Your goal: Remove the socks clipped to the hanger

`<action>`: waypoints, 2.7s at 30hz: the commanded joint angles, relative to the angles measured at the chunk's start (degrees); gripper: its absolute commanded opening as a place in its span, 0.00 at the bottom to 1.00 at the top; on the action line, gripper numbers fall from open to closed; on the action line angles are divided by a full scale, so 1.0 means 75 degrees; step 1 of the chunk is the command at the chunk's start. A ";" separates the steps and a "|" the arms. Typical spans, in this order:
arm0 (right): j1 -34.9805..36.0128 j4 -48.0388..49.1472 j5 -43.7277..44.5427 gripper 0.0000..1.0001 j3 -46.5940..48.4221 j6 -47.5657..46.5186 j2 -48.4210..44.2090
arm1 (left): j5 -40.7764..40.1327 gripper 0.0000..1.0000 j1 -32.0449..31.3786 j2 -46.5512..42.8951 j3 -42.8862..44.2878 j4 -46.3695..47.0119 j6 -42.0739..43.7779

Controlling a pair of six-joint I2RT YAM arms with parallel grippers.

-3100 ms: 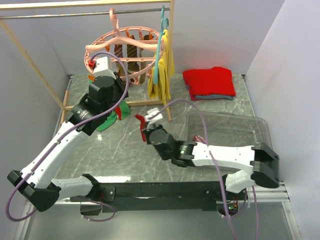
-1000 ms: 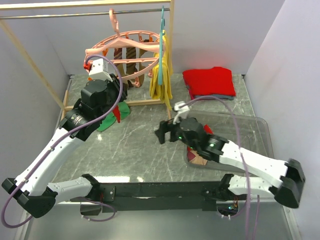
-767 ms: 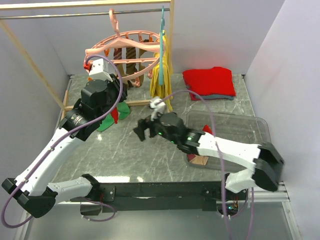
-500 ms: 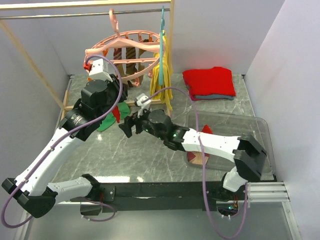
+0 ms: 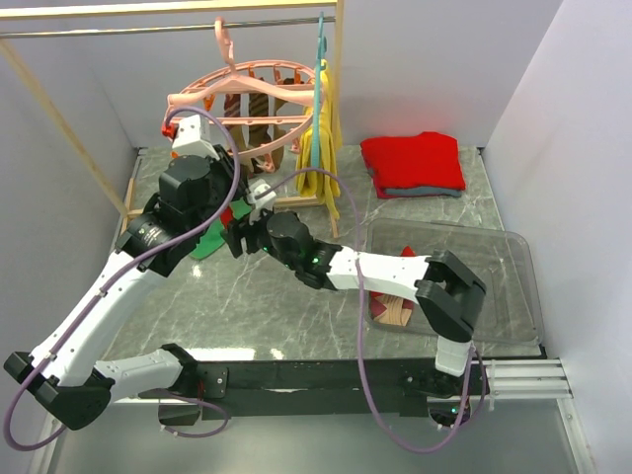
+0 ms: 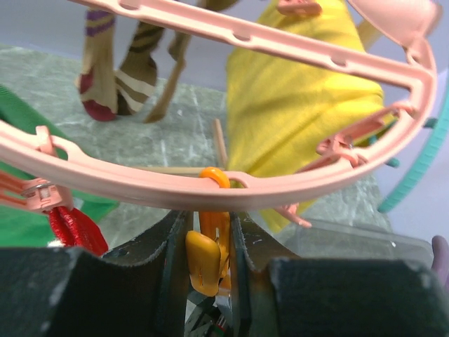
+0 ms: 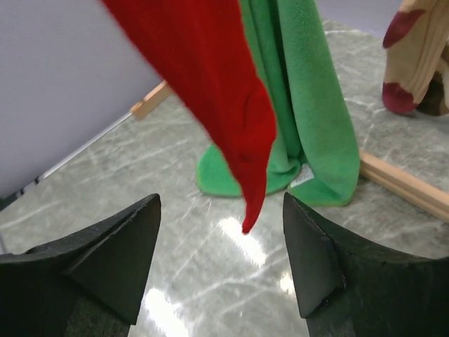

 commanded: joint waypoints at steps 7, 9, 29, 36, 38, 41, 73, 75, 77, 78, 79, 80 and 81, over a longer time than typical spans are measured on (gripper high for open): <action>0.0036 -0.0043 0.0570 0.59 0.1246 0.0064 0.0830 | 0.0504 0.09 -0.0096 0.0017 0.0432 -0.0225 -0.0001; 0.0059 0.0144 0.0664 0.50 0.0943 0.0180 0.0784 | 0.0492 0.09 -0.0097 -0.0030 0.0385 -0.0213 -0.0013; 0.0106 0.0097 0.0454 0.75 -0.1027 0.1083 -0.0494 | 0.1687 0.90 -0.0085 -0.1400 -0.0084 -0.0822 -0.0528; 0.0048 0.0121 0.0114 1.00 -0.1473 0.0756 -0.0682 | 0.1723 0.88 -0.0097 -0.2512 -0.0400 -0.1478 -0.1008; -0.0081 0.0472 -0.0061 1.00 -0.1509 0.0569 -0.0635 | 0.1641 0.88 -0.0085 -0.2736 -0.0726 -0.1584 -0.1254; -0.0386 0.0812 -0.0471 0.99 -0.1275 0.0510 -0.0389 | 0.1664 0.87 -0.0085 -0.3297 -0.1172 -0.1631 -0.1594; -0.0117 0.3391 0.0196 0.65 -0.0231 0.0438 0.1545 | 0.1008 0.80 -0.0097 -0.5151 -0.1842 -0.2663 -0.1594; -0.0105 0.3682 0.0172 0.64 -0.0290 0.0474 0.1627 | 0.0985 0.80 -0.0085 -0.5256 -0.1830 -0.2558 -0.1595; -0.0105 0.3708 0.0208 0.63 -0.0057 0.0509 0.1836 | 0.0961 0.80 -0.0085 -0.5338 -0.1795 -0.2463 -0.1629; -0.0105 0.3569 0.0208 0.63 0.0107 0.0509 0.1931 | 0.0938 0.79 -0.0085 -0.5362 -0.1795 -0.2428 -0.1630; -0.0093 0.3498 0.0219 0.64 0.0387 0.0486 0.2013 | 0.0926 0.79 -0.0085 -0.5397 -0.1783 -0.2405 -0.1618; -0.0105 0.3474 0.0243 0.64 0.0506 0.0474 0.2164 | 0.0914 0.79 -0.0096 -0.5420 -0.1760 -0.2416 -0.1595; -0.0093 0.3485 0.0347 0.63 0.0600 0.0462 0.2224 | 0.0903 0.79 -0.0085 -0.5420 -0.1702 -0.2428 -0.1571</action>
